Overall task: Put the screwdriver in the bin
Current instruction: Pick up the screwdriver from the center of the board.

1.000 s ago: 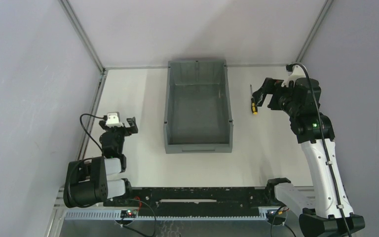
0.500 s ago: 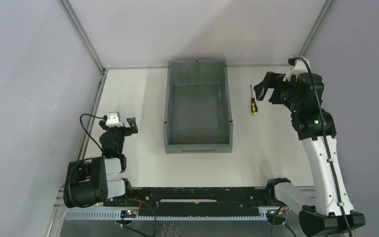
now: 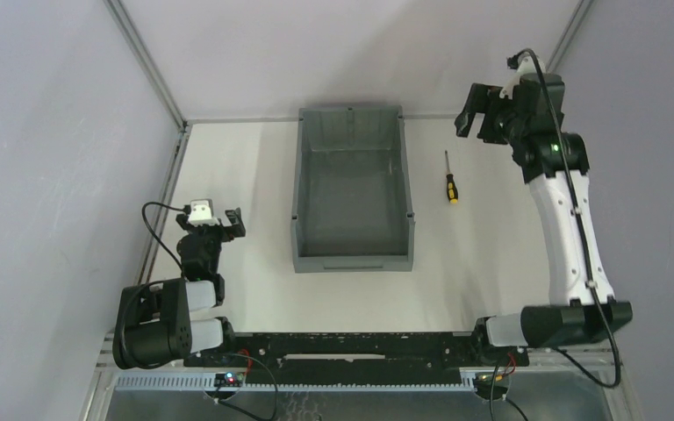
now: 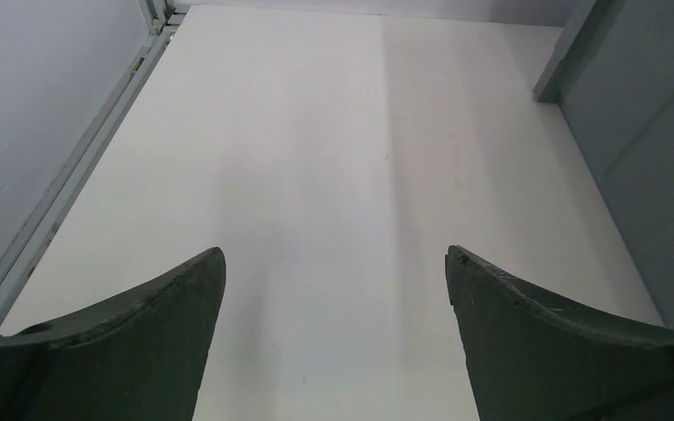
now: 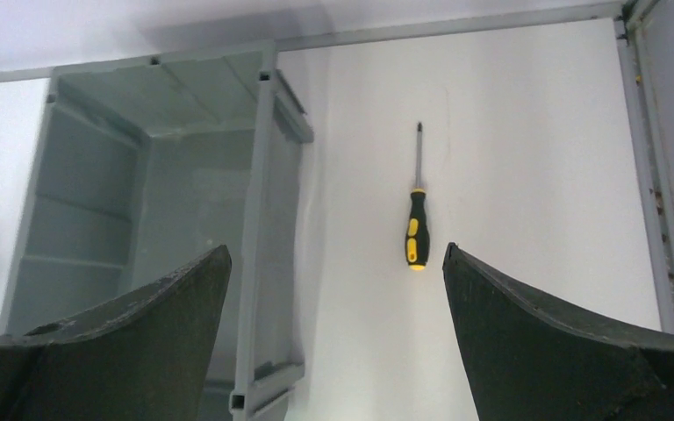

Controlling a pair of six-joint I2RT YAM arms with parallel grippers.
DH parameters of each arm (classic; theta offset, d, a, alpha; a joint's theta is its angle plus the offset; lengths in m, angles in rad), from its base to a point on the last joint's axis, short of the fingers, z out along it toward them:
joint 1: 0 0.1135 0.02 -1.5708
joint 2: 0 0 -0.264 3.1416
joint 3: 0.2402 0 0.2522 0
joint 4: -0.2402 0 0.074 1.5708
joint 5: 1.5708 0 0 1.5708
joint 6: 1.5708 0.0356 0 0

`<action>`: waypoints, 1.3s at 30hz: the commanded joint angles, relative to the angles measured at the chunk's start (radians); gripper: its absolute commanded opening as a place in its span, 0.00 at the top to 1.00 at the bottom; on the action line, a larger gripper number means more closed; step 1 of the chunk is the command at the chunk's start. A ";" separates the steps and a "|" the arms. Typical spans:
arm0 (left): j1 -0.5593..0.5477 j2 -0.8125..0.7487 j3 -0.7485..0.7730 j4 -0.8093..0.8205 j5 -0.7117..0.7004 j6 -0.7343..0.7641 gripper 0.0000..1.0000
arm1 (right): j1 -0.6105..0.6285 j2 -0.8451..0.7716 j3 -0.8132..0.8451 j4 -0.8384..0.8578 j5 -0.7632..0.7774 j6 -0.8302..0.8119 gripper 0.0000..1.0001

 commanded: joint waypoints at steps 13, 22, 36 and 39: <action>-0.004 -0.012 0.039 0.042 -0.006 -0.012 0.00 | -0.019 0.458 0.305 -0.217 0.125 -0.057 0.02; -0.004 -0.012 0.039 0.043 -0.005 -0.012 0.00 | -0.033 0.634 0.339 -0.240 0.106 -0.066 0.03; -0.003 -0.012 0.040 0.042 -0.006 -0.011 0.00 | -0.039 0.863 0.357 -0.242 0.097 -0.066 0.12; -0.003 -0.012 0.039 0.042 -0.006 -0.012 0.00 | -0.040 0.900 0.366 -0.242 0.105 -0.067 0.15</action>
